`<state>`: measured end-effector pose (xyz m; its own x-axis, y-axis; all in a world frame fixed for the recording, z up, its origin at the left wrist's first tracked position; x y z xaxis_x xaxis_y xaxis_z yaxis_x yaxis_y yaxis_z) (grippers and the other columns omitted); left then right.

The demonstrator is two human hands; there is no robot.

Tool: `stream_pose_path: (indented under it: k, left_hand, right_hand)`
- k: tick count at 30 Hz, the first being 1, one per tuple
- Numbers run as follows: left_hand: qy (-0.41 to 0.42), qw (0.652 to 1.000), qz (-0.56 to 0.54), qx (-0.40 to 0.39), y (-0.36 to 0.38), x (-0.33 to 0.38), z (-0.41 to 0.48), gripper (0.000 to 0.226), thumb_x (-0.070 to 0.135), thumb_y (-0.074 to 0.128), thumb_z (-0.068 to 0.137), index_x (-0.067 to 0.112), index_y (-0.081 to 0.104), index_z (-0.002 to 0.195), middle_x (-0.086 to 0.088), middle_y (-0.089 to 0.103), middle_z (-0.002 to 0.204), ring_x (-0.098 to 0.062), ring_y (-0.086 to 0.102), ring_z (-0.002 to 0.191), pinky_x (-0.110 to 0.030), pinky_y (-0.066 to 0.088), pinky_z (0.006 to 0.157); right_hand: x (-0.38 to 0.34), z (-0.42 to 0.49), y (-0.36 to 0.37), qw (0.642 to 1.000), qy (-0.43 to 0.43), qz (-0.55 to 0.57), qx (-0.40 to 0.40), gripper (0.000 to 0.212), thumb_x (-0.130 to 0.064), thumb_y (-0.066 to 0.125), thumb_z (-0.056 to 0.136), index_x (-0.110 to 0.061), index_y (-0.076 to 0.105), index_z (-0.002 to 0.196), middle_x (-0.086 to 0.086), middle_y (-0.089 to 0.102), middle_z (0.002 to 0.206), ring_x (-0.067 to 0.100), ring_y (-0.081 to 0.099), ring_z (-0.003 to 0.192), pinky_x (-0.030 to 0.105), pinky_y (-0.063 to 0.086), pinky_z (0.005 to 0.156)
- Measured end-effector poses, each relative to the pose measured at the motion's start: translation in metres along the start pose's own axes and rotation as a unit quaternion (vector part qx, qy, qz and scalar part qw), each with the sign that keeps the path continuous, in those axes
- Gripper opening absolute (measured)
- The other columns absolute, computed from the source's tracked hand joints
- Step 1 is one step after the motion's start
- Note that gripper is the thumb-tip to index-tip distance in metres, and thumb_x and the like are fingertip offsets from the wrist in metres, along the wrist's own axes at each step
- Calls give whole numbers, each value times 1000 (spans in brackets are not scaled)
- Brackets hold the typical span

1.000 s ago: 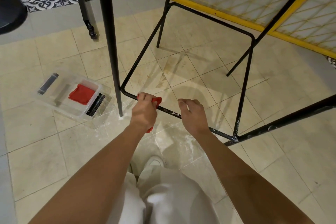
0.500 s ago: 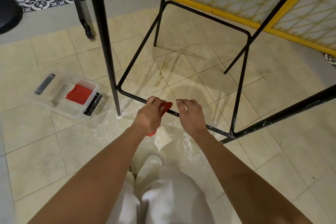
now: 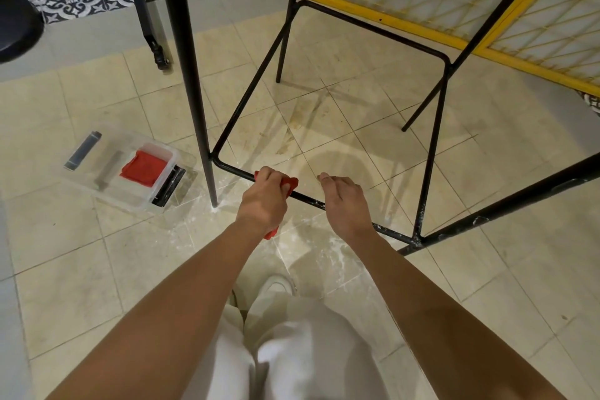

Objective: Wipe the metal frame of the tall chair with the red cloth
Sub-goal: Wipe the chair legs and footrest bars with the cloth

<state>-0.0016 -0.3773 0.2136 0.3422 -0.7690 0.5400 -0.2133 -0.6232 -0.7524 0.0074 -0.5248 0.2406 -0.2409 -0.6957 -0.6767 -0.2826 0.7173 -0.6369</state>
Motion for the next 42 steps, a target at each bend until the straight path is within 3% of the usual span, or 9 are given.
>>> stream_pose_path:
  k: [4,7,9,15,27,32,35,38,42]
  left_hand:
    - [91,995,-16,-38,12,18,-9,31,22,41,99,10,52,126,-5,46,125,-24,56,105,-36,46,88]
    - [129,990,-24,-47,11,21,-9,31,18,49,96,13,55,126,-5,50,124,-23,55,107,-28,42,85]
    - [135,989,-26,-59,6,16,-8,33,16,51,94,17,56,127,-1,51,124,-20,54,109,-23,38,84]
    - [80,996,-46,-20,-16,-14,-2,35,12,54,93,26,56,125,9,49,122,-15,56,106,-16,35,84]
    - [32,998,-58,20,-54,-53,10,40,1,49,92,17,53,129,1,44,135,-20,45,119,-20,30,90]
    - [-29,995,-82,40,-44,-44,7,45,-5,40,90,12,47,130,0,34,139,-20,46,119,-19,32,90]
    - [-48,995,-81,21,-32,-32,4,42,-5,39,90,9,45,129,-1,30,139,-23,49,115,-21,39,88]
    - [-15,998,-61,-6,-20,-17,1,40,-3,42,91,11,48,128,-4,33,136,-28,52,112,-28,44,94]
    - [17,998,-41,-54,3,3,-6,44,-3,41,91,9,44,133,-5,31,134,-29,58,102,-27,47,87]
  right_hand:
    - [-3,-1,9,1000,-3,5,-8,45,-40,31,97,-15,62,118,7,58,123,26,45,117,46,33,102]
    - [-4,-3,16,1000,-13,-6,-6,60,-51,23,88,-15,64,113,7,62,117,26,47,113,45,34,100]
    - [-2,-4,18,1000,-12,-7,-7,52,-46,27,94,-15,64,114,8,60,116,27,47,113,46,34,100]
    - [-1,-4,23,1000,-13,-11,-15,42,-37,31,99,-17,60,121,6,57,124,24,43,119,42,31,104]
    - [-2,-5,21,999,-18,-25,-23,43,-34,28,100,-19,55,128,3,52,132,21,38,124,36,26,105]
    - [-3,-5,20,999,-18,-21,-22,47,-40,27,98,-19,56,128,3,52,133,21,37,125,37,26,106]
    - [-5,-4,15,1000,-7,-5,-16,43,-36,29,99,-18,56,128,4,50,134,21,36,125,38,25,107]
    - [-5,-5,8,1000,-1,-3,-5,43,-35,29,100,-16,58,124,7,52,131,24,38,123,37,27,103]
    - [-2,-7,-4,1000,8,-6,-4,43,-29,26,101,-11,59,123,12,55,128,28,40,121,37,28,99]
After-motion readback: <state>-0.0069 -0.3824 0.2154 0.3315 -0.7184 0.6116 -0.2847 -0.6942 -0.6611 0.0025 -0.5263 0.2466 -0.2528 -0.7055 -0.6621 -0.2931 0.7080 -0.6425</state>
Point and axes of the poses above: each hand's wrist, its own z-axis towards the middle knuckle, its own y-axis out of the palm, x = y × z, the point moved 6 cm from there along z, towards the middle knuckle
